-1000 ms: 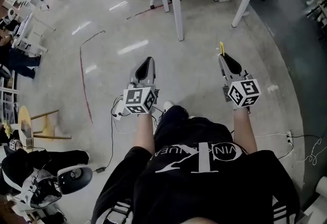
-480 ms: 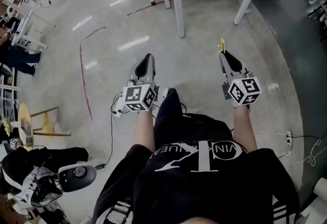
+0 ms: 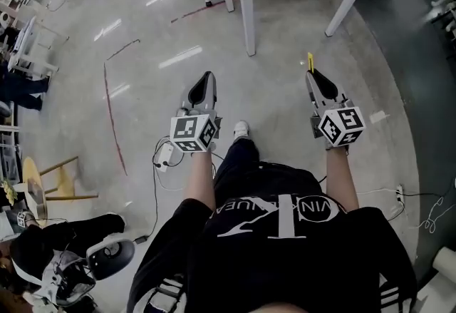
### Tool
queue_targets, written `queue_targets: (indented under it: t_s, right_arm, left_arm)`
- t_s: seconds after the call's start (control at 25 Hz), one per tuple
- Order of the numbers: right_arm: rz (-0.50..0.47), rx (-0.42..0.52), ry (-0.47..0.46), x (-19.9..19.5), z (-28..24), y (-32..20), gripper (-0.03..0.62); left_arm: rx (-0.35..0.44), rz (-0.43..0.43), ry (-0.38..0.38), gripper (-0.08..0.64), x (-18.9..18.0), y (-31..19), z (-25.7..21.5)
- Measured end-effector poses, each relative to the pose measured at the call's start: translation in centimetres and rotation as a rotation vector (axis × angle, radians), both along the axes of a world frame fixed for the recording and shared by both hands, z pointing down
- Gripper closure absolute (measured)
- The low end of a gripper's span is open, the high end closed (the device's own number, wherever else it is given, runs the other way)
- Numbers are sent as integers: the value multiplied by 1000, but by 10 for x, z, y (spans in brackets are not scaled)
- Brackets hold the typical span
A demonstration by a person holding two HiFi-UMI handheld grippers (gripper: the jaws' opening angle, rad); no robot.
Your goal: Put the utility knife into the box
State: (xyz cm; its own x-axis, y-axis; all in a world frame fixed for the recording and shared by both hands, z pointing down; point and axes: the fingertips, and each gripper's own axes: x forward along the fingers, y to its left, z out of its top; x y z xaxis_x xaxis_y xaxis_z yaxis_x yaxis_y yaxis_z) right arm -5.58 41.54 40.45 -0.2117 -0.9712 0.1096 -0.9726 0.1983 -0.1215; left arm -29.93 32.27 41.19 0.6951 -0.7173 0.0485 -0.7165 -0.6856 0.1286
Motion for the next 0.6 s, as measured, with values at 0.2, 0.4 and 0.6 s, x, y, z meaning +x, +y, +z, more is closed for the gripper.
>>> queue_targets:
  t_s: [0.2,0.4,0.6]
  right_arm:
    - [0,-1,10,4,-1,-50,538]
    - [18,-7,6,12,-4,-97,538]
    - [48,-33,-1,16,2,-134,538]
  left_arm:
    - [17,12,13,549,10,-56,-7]
    - [17,44,6,549,25,-106,-11]
    - [-5,74,0,549,33,-151,-5]
